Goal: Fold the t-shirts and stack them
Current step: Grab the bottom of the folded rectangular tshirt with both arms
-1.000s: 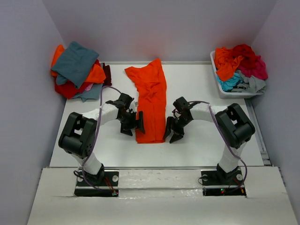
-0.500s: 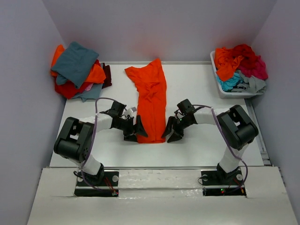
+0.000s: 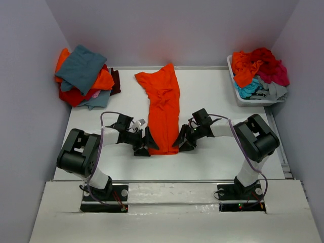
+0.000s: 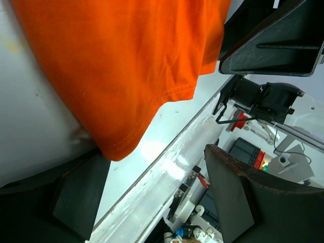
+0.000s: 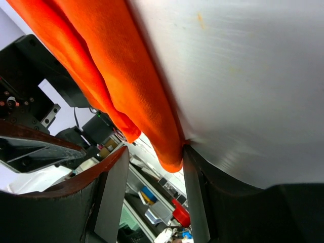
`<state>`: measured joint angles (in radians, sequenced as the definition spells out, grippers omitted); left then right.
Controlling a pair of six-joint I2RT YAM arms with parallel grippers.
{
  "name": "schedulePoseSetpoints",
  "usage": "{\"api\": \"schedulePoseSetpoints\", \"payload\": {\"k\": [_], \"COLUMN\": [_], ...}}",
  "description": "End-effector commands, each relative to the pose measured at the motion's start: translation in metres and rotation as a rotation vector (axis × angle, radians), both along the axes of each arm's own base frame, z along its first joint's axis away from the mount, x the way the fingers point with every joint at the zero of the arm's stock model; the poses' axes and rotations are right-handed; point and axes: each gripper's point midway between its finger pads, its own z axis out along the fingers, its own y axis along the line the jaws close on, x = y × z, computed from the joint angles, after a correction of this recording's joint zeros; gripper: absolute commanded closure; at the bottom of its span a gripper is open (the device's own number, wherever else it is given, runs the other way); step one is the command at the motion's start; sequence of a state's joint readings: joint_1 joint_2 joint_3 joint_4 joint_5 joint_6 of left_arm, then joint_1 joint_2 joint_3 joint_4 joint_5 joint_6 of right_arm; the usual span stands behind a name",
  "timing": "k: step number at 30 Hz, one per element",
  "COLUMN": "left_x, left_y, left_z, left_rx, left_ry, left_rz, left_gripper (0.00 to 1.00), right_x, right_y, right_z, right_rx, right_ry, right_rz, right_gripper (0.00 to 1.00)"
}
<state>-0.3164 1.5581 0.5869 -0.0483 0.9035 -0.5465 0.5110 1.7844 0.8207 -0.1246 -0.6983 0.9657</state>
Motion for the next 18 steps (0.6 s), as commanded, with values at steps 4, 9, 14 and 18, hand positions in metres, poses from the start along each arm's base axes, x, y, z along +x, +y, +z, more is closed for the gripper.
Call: {"api": "schedulePoseSetpoints", "payload": {"k": [4, 9, 14, 18], "left_x": [0.005, 0.013, 0.019, 0.017], "left_y": [0.018, 0.016, 0.011, 0.011], "left_z": [-0.019, -0.016, -0.019, -0.021], "left_rx": [0.103, 0.078, 0.03, 0.012], "left_ry": [-0.003, -0.01, 0.001, 0.032], "left_rz": [0.084, 0.104, 0.114, 0.122], "left_gripper": [0.11, 0.12, 0.14, 0.15], "right_x": [0.012, 0.011, 0.01, 0.01], "right_y": [-0.005, -0.005, -0.006, -0.007], "right_z": [-0.008, -0.005, -0.004, -0.003], "right_rx": [-0.041, -0.041, -0.047, -0.054], "right_ry": [-0.06, -0.061, -0.064, -0.066], "right_rz": [-0.039, -0.038, -0.035, -0.034], "right_gripper": [0.55, 0.59, 0.6, 0.6]}}
